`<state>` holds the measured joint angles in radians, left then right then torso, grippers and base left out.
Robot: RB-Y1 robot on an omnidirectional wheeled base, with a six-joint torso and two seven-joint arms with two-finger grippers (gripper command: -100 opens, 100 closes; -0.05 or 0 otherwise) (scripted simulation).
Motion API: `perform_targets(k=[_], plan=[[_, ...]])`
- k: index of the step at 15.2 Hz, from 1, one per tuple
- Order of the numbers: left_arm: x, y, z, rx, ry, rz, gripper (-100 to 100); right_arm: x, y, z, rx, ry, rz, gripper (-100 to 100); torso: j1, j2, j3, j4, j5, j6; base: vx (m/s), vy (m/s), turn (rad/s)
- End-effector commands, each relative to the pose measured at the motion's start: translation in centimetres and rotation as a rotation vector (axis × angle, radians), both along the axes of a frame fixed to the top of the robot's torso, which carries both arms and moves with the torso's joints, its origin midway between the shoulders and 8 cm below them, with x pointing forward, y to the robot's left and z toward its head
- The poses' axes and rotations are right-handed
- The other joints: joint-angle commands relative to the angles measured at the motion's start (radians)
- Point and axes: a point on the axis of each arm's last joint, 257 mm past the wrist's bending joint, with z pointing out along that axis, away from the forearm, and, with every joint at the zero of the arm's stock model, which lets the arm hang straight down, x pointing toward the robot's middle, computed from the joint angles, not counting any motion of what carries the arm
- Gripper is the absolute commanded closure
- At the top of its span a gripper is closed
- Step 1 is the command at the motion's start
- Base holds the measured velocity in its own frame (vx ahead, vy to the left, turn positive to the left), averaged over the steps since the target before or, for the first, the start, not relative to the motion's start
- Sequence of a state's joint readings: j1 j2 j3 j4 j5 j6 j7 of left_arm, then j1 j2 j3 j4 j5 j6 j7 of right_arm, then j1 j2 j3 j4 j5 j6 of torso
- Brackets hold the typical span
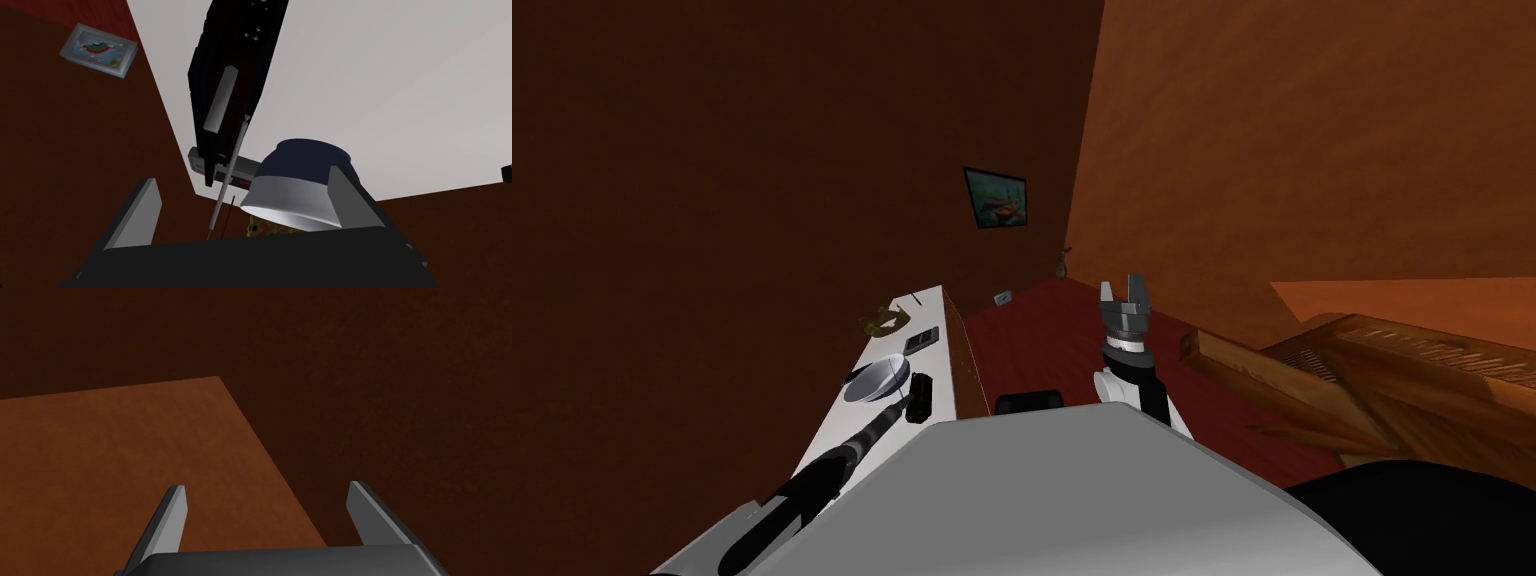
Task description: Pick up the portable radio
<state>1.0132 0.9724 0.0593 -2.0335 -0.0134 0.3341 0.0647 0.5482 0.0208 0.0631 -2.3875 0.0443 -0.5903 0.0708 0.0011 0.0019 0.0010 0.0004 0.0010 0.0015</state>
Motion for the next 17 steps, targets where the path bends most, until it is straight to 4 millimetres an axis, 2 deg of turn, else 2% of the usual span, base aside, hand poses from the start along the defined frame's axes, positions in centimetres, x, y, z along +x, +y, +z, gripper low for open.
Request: perform_targets(k=[1, 5, 6, 9, 17], plan=[[-0.8, 0.3, 0.2, -0.012, 0.013, 0.013, -100, 0.0, 0.0, 0.0, 0.0, 0.0, 0.0, 0, 0.0, 0.0, 0.0, 0.0, 0.0, 0.0, -0.031, 0.024, -0.144], [-3.6, 1.1, 0.2, -0.054, 0.062, 0.058, -100, 0.0, 0.0, 0.0, 0.0, 0.0, 0.0, 0, 0.0, -0.001, 0.0, 0.0, 0.0, 0.0, -0.03, 0.018, -0.269], [-3.6, 1.1, 0.2, -0.054, 0.062, 0.058, -100, 0.0, 0.0, 0.0, 0.0, 0.0, 0.0, 0, 0.0, -0.001, 0.0, 0.0, 0.0, 0.001, -0.032, 0.028, -0.183], [-5.6, 1.4, 0.5, -0.091, 0.099, 0.093, -100, 0.0, 0.0, 0.0, 0.0, 0.0, 0.0, 0, 0.0, -0.001, -0.001, 0.0, 0.0, 0.0, -0.03, 0.022, -0.257], [-9.2, 1.7, 0.8, -0.155, 0.171, 0.161, -100, 0.0, 0.0, 0.0, 0.0, 0.0, 0.0, 0, 0.001, -0.001, -0.001, 0.0, 0.0, 0.001, -0.033, 0.027, -0.256]])
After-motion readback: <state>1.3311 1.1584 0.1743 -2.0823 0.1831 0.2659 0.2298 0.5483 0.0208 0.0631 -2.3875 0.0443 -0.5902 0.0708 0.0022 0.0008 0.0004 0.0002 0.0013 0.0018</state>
